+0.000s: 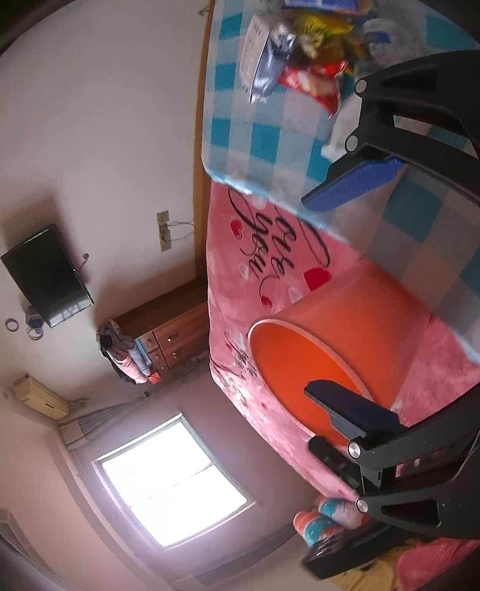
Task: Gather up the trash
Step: 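Carry both items over the orange bucket and open both tools to drop them, then move both tools back to the remaining pile on the table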
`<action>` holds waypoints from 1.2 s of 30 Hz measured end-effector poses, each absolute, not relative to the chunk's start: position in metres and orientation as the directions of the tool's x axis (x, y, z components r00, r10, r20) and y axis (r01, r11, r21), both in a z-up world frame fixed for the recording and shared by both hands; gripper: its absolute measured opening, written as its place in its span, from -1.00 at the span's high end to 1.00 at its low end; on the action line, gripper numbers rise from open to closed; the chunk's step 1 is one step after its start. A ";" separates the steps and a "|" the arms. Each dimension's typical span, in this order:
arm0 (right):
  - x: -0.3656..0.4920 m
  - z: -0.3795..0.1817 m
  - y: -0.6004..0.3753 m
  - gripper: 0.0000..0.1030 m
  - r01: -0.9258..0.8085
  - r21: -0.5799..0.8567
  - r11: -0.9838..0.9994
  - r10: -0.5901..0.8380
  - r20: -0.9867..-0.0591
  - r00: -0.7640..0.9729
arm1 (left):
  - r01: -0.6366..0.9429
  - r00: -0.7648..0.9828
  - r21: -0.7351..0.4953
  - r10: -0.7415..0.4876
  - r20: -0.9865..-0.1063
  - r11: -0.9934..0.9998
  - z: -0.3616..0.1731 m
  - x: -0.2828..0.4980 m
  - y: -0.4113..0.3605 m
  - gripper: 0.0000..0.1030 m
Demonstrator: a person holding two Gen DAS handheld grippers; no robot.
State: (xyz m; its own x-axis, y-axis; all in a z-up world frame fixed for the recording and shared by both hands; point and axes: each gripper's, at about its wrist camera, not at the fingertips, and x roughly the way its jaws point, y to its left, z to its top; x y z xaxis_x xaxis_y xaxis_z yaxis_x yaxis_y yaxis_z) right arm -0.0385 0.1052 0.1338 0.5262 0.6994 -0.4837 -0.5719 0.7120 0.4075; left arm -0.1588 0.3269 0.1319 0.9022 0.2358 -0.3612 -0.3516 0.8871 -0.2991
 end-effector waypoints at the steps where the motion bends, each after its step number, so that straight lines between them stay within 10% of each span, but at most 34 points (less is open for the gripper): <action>1: -0.043 0.131 0.101 -0.83 -0.567 0.393 0.724 0.687 -0.482 0.544 | -0.342 0.906 -0.300 0.229 -0.355 0.891 0.132 -0.160 0.324 -0.86; 36: -0.074 0.070 -0.059 -0.90 -0.384 0.452 0.805 0.576 -0.444 0.686 | -0.044 0.859 -0.051 0.011 -0.513 0.998 0.106 -0.142 0.151 -0.86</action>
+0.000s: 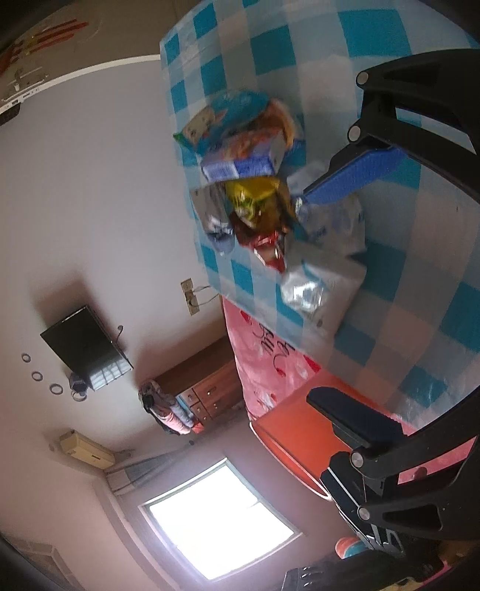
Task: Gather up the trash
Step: 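Move both tools back to the remaining pile on the table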
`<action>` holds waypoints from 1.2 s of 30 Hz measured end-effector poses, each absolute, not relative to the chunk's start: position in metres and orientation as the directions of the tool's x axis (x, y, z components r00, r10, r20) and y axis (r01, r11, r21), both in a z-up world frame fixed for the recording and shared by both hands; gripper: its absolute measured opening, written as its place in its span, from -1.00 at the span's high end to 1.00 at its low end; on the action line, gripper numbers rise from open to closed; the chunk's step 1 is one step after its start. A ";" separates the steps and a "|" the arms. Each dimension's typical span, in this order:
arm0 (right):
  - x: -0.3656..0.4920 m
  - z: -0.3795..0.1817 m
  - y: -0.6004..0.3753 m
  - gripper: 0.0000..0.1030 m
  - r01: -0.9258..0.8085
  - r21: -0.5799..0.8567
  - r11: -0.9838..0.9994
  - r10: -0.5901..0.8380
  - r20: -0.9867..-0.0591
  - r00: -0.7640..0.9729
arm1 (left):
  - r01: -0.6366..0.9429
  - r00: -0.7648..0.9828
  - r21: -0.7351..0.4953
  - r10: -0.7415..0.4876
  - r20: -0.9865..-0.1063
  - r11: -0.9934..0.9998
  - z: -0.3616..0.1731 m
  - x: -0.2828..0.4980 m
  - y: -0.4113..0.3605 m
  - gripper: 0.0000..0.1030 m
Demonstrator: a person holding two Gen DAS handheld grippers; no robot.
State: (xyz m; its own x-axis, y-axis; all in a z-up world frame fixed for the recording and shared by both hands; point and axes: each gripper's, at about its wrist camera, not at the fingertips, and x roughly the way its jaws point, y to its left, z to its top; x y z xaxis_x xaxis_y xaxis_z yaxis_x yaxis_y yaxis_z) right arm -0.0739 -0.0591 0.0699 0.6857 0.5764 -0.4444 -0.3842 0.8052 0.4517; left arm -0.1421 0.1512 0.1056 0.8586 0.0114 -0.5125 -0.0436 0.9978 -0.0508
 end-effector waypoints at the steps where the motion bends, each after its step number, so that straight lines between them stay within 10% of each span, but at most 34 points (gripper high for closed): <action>1: -0.073 0.069 -0.062 -0.90 -0.381 0.449 0.808 0.572 -0.447 0.688 | -0.039 0.854 -0.051 0.007 -0.520 0.998 0.104 -0.141 0.149 -0.86; 21: -0.021 0.027 -0.166 -0.90 -0.151 0.614 0.774 0.527 -0.495 0.691 | 0.044 0.723 -0.135 -0.125 -0.679 0.990 0.070 -0.084 0.085 -0.86; 36: 0.008 0.019 -0.200 -0.90 -0.167 0.702 0.692 0.607 -0.441 0.661 | 0.466 0.658 0.184 -0.200 -0.726 0.865 0.052 -0.023 -0.017 -0.85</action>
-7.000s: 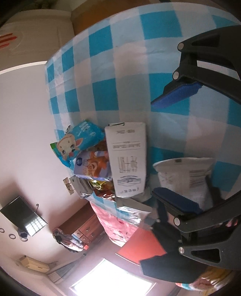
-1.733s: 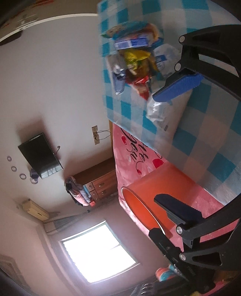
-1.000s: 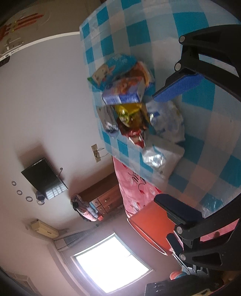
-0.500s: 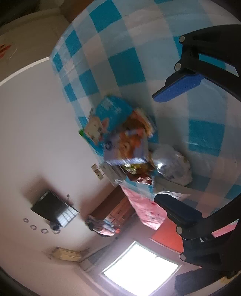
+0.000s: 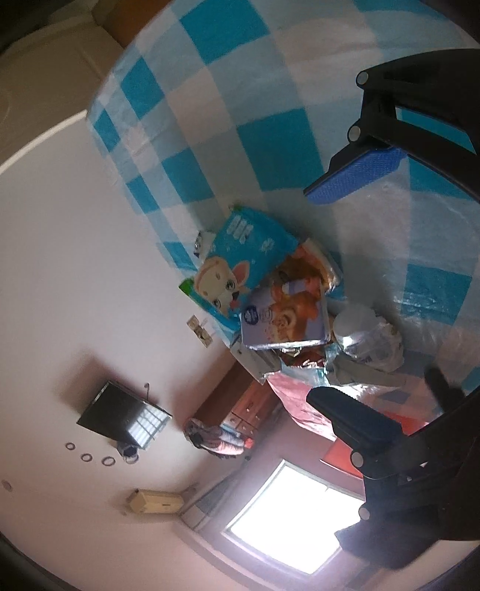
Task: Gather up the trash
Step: 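Move both tools back to the remaining pile on the table, then grasp the white plastic bag with the left tool while the right tool grasps the bear-print tissue box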
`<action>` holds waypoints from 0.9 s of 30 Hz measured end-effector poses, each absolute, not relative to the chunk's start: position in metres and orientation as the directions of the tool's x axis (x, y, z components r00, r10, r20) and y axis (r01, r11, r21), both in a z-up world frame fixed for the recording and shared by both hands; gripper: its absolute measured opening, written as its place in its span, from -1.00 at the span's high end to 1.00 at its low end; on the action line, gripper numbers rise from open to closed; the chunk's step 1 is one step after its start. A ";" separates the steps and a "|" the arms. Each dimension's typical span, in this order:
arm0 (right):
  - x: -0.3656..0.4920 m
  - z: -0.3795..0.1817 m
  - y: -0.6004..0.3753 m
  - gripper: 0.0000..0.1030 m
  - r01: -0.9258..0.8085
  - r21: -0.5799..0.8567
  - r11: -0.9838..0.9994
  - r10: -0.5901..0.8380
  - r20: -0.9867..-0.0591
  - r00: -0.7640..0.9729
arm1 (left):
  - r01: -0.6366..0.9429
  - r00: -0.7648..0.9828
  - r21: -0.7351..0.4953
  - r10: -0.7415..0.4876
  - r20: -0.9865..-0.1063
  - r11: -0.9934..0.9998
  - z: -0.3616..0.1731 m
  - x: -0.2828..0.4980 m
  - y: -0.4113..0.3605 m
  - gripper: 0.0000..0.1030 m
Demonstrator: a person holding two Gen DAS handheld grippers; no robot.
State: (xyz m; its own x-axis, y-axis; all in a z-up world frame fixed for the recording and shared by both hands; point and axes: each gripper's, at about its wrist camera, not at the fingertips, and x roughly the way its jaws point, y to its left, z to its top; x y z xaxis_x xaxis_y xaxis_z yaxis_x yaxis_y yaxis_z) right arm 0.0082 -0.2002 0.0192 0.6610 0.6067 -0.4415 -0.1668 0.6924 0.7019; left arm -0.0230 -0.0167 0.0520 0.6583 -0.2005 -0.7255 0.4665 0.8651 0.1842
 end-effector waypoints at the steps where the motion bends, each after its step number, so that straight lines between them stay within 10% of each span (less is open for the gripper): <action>1: 0.011 0.019 -0.198 -0.90 -0.173 0.710 0.683 0.620 -0.437 0.652 | 0.469 0.653 0.190 -0.194 -0.732 0.862 0.049 -0.019 -0.018 -0.85; 8: 0.032 0.010 -0.182 -0.85 -0.196 0.763 0.616 0.703 -0.421 0.573 | 0.492 0.614 0.198 -0.176 -0.769 0.848 0.032 0.005 -0.019 -0.49; 27: 0.056 0.005 -0.149 -0.50 -0.220 0.708 0.671 0.688 -0.484 0.541 | 0.471 0.616 0.112 -0.235 -0.752 0.875 0.016 0.020 -0.002 -0.34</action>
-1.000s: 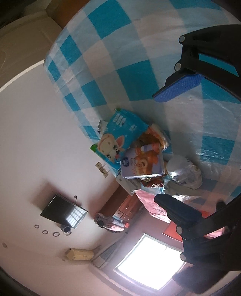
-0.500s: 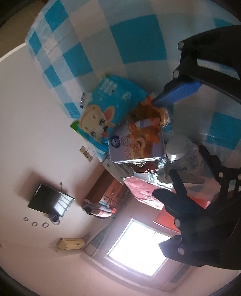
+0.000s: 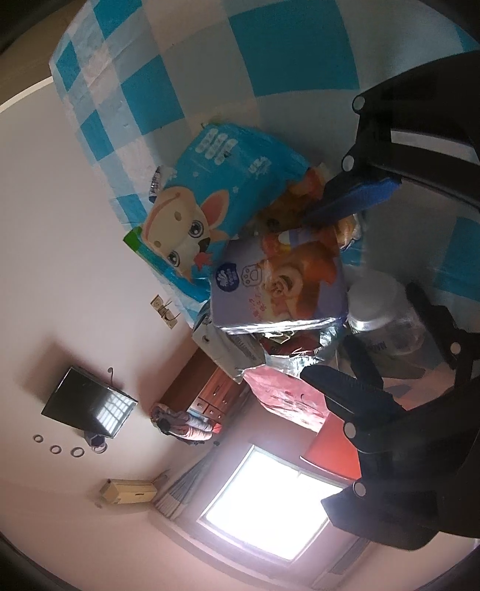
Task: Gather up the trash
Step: 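Grasp the white plastic bag with the left tool while the right tool grasps the bear-print tissue box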
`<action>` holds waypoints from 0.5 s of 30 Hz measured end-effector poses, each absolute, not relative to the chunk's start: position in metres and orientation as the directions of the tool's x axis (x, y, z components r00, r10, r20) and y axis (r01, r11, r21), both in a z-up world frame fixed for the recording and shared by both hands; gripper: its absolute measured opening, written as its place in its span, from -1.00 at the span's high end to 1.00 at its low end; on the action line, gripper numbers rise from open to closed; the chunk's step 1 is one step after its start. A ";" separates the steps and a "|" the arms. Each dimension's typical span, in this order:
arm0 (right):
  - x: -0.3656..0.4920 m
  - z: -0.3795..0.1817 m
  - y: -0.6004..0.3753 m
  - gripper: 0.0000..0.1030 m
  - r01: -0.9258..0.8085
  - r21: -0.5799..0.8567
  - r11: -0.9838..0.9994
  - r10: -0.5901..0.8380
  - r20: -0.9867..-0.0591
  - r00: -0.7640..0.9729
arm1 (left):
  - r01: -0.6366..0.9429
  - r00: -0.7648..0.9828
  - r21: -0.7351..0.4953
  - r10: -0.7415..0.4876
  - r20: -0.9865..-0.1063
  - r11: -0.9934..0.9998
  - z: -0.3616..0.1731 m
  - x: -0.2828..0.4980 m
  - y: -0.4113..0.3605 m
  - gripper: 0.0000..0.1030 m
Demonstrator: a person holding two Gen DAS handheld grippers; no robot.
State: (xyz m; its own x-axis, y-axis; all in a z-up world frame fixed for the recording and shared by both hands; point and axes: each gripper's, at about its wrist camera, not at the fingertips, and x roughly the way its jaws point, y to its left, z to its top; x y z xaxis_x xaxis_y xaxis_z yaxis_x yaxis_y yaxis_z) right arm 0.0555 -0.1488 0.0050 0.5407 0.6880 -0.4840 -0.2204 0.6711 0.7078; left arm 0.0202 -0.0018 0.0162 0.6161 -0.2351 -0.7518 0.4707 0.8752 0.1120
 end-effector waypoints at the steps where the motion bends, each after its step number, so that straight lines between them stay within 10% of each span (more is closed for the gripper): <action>1: 0.057 0.005 -0.147 -0.50 -0.218 0.708 0.672 0.687 -0.486 0.539 | 0.467 0.618 0.105 -0.239 -0.749 0.878 0.016 0.019 0.004 -0.33; 10: 0.061 0.004 -0.147 -0.45 -0.193 0.718 0.669 0.684 -0.494 0.536 | 0.489 0.619 0.109 -0.257 -0.742 0.865 0.012 0.013 0.008 -0.37; 15: 0.062 0.004 -0.149 -0.10 -0.168 0.705 0.689 0.657 -0.511 0.554 | 0.519 0.614 0.160 -0.236 -0.753 0.840 0.006 0.010 0.002 -0.42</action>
State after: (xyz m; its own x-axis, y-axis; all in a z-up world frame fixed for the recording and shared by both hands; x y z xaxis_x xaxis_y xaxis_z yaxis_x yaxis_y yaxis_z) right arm 0.0622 -0.1493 0.0044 0.5541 0.6572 -0.5109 -0.1677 0.6893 0.7048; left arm 0.0103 0.0018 0.0056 0.6140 -0.2359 -0.7532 0.5189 0.8397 0.1601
